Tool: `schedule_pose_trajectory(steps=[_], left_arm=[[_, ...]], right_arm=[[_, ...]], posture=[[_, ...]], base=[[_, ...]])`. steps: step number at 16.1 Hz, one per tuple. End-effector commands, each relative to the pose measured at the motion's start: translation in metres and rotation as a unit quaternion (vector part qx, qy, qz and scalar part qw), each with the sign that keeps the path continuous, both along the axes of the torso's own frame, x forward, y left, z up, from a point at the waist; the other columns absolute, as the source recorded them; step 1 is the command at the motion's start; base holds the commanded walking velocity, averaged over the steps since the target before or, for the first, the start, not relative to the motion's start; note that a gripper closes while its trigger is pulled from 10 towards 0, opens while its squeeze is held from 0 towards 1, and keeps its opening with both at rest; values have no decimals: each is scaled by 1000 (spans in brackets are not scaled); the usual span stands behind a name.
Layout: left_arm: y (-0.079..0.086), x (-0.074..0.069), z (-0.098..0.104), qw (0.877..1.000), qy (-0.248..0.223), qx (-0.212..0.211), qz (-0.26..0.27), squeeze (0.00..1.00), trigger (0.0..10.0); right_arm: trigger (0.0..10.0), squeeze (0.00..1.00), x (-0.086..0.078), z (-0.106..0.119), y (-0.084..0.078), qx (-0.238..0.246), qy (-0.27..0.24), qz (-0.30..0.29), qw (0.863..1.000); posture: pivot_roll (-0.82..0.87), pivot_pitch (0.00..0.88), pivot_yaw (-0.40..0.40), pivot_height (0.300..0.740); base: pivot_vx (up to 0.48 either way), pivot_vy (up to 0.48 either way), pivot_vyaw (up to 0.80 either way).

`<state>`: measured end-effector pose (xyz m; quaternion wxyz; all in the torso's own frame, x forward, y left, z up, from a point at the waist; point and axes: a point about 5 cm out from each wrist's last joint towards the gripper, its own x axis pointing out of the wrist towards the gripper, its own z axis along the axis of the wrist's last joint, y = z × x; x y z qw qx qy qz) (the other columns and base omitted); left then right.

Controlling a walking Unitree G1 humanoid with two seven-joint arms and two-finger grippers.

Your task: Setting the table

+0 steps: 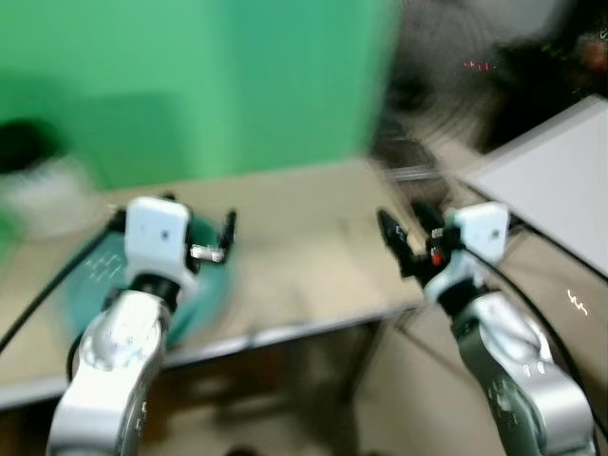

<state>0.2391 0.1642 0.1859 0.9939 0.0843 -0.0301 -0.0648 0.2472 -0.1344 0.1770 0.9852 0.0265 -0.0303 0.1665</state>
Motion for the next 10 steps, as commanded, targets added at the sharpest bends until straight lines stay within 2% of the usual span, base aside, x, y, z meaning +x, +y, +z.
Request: schedule_pose_trajectory(steps=[1, 2, 6, 10], left_arm=[[-6, -1, 2, 1000, -3, -4, -11, 0, 10000], [-6, 0, 5, 1000, -11, 13, -7, 0, 10000], [-5, 5, 7, 1000, -14, 7, 4, 0, 10000], [-5, 6, 6, 1000, -8, -4, 10, 0, 10000]], right_arm=[[10000, 0, 0, -2, -7, -4, 3, -13, 1000], [10000, 0, 2, -2, -8, -2, 4, -14, 1000], [10000, 0, 6, -2, -10, 2, 7, -22, 1000], [10000, 0, 12, -1, -16, 34, 15, -43, 998]], posture=[[-19, 70, -4, 740], [-18, 71, -5, 740], [-19, 68, -6, 740], [-18, 64, -6, 740]], base=[[0, 326, 800], [0, -379, 800], [0, -480, 733], [0, 0, 0]])
